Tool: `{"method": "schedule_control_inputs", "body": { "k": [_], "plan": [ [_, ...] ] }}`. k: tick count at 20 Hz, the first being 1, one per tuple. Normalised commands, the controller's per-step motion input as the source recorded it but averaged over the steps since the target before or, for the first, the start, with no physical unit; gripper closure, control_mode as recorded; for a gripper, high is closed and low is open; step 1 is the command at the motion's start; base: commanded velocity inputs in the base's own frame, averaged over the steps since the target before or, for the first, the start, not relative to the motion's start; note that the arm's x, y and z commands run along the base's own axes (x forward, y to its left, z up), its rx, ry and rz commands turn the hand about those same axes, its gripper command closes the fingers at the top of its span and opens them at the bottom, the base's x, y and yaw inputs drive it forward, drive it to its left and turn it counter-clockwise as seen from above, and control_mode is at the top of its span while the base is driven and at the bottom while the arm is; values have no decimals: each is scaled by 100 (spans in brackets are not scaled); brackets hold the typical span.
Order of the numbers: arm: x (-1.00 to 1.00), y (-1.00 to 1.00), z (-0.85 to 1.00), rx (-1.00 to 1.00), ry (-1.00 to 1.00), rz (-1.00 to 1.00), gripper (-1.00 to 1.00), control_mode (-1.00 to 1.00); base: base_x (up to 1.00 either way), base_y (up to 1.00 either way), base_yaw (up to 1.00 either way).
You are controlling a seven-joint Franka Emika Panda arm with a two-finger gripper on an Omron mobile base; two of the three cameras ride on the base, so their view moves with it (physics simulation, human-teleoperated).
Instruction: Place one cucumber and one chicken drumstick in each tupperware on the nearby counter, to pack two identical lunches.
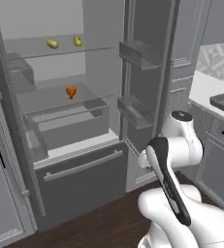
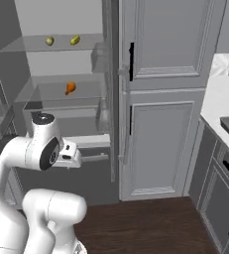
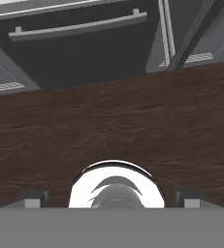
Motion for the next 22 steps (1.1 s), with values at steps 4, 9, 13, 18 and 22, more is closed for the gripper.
{"method": "schedule_control_inputs", "body": {
  "k": [4,9,13,18,22],
  "plan": [
    [0,0,0,0,0,0,-100,100,45,46,20],
    [0,0,0,0,0,0,-100,100,68,1,32],
    [0,0,0,0,0,0,-100,100,67,0,37],
    [0,0,0,0,0,0,-100,100,86,-11,18],
    [0,0,0,0,0,0,-100,100,79,-15,0]
  ]
}}
